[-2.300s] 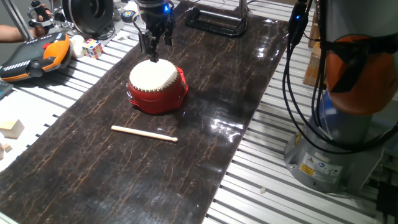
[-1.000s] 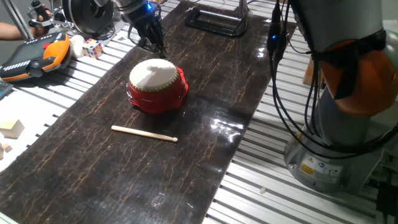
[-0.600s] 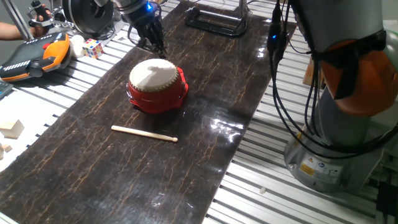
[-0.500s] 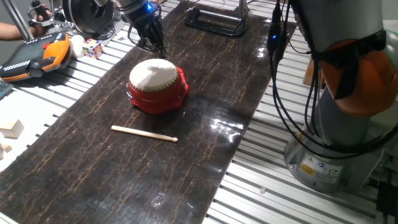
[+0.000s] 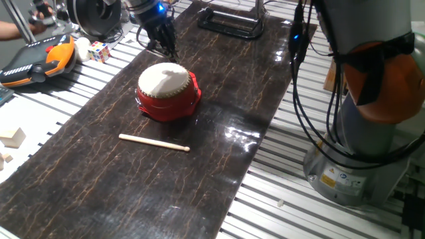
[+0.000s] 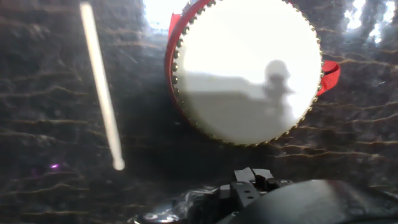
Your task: Play the drum
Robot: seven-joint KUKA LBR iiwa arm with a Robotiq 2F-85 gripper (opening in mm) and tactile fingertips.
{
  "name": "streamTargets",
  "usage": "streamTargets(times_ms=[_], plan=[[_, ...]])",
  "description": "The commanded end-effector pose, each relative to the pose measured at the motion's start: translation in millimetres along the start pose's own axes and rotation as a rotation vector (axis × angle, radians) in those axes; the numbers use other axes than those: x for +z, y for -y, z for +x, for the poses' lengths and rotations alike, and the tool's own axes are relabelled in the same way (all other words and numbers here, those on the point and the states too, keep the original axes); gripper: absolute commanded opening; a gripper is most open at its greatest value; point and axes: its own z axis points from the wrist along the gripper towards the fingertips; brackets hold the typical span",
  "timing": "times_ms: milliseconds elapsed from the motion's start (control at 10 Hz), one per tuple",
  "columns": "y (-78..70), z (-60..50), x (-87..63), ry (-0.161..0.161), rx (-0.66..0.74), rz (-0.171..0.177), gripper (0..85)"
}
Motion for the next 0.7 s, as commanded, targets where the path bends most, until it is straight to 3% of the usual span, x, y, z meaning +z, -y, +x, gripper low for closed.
streamTargets(times_ms=[0,100,300,600], plan=[[-0.5,0.0,-0.1,0.001,0.016,0.005,0.7],[-0.5,0.0,-0.1,0.019,0.032,0.008,0.7],[-0.5,0.0,-0.1,0.026,0.003,-0.030,0.7],[-0.5,0.0,-0.1,0.061,-0.040,-0.019,0.7]])
